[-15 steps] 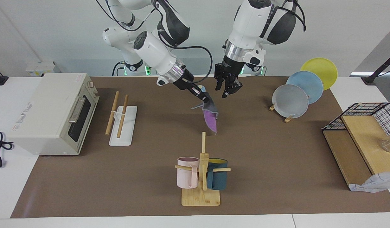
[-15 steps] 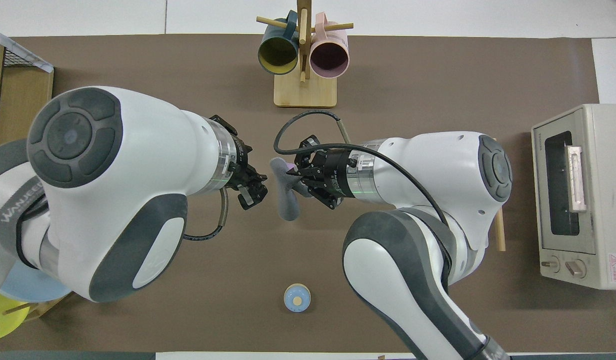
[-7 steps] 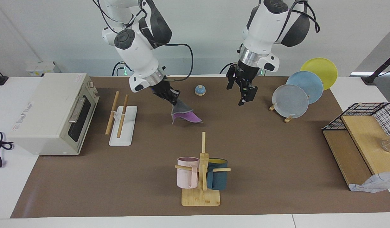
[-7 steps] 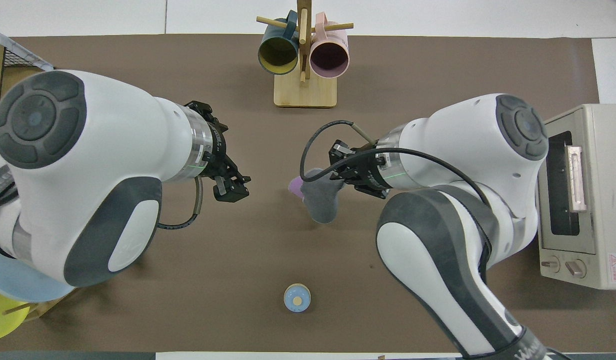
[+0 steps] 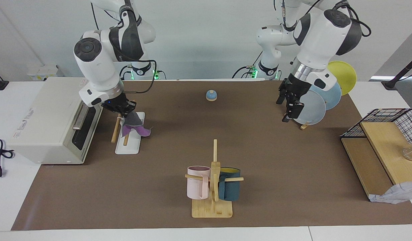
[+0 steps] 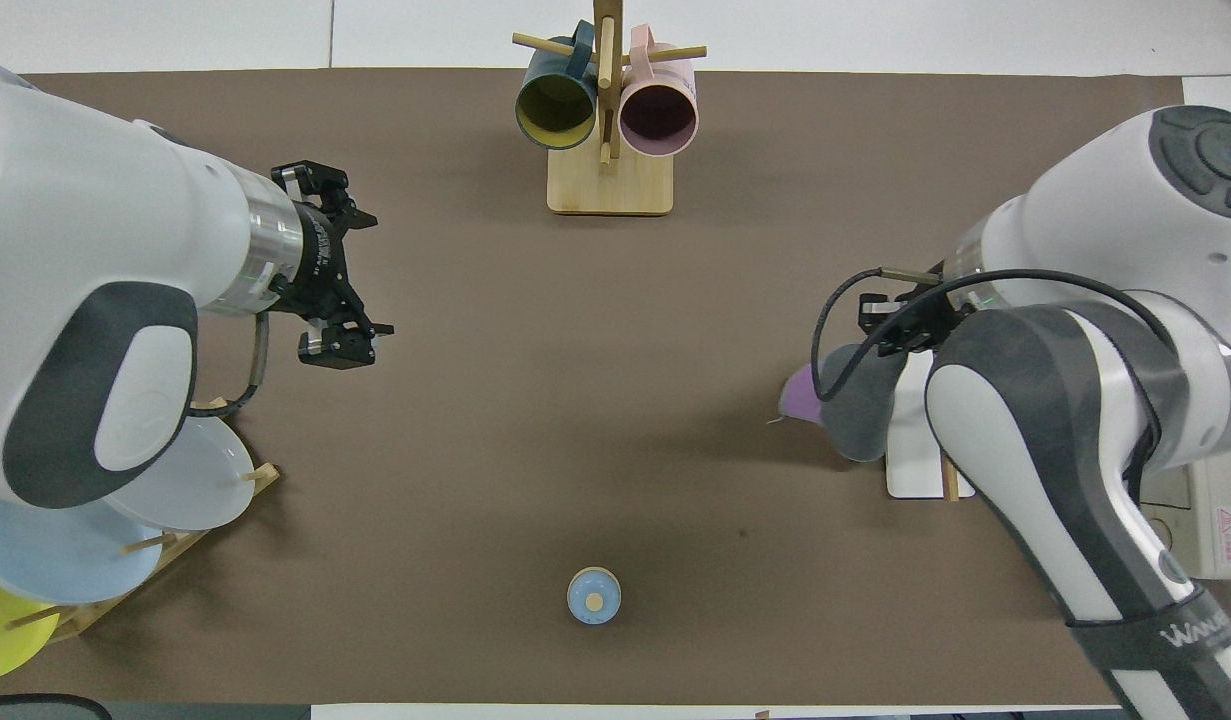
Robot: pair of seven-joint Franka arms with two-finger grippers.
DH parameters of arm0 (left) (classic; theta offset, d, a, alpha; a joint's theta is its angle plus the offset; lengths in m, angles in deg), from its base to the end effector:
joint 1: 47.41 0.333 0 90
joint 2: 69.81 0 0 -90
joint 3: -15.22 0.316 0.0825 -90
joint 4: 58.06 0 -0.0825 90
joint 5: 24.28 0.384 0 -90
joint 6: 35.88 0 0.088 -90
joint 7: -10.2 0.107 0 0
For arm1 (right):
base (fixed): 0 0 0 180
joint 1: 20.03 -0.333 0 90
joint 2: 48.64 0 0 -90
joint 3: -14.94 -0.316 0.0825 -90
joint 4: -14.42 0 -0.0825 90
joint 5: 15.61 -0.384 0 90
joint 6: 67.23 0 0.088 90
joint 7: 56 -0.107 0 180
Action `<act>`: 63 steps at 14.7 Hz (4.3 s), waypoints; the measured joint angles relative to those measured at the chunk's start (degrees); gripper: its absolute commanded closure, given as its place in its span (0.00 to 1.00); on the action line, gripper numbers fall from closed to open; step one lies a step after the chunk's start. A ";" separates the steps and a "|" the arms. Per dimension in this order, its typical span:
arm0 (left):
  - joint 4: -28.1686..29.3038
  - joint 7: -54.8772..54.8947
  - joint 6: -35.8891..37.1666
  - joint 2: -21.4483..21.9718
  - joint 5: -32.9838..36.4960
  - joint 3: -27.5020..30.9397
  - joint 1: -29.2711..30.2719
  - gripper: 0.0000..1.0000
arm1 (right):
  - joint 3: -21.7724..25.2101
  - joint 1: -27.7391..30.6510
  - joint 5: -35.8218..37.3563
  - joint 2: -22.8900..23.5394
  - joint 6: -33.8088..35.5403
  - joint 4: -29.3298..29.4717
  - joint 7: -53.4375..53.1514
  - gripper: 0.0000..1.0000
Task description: Fold towel and hang on rack
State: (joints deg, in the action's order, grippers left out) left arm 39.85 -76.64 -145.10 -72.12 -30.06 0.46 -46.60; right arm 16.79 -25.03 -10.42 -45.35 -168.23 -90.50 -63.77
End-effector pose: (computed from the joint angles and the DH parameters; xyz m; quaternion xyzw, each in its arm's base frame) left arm 0.5726 -0.1471 0.5678 0.7928 0.6020 0.0088 0.0952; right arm 0.5646 0.0234 0.4853 0.9966 -0.0288 -0.0583 0.0505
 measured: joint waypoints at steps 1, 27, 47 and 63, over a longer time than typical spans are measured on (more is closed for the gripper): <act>0.38 6.78 -0.04 0.00 -0.01 0.03 1.74 0.00 | 0.01 1.87 1.06 0.00 0.00 -0.30 3.01 1.00; -1.76 80.03 16.77 3.85 5.79 7.03 2.37 0.00 | -0.47 6.21 7.00 -2.80 -2.65 -3.85 16.64 0.00; -1.66 81.64 16.66 3.85 5.79 7.00 0.56 0.00 | -1.52 5.18 -1.75 -0.16 7.45 13.13 12.77 0.00; -1.66 86.54 16.60 3.85 5.79 7.54 0.71 0.00 | -1.65 5.02 -3.25 0.66 8.99 14.09 10.22 0.00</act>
State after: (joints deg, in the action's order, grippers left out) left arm 38.20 9.90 -128.49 -68.27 -24.28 8.00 -45.89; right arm 15.14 -20.01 -13.67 -44.69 -159.24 -76.41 -53.56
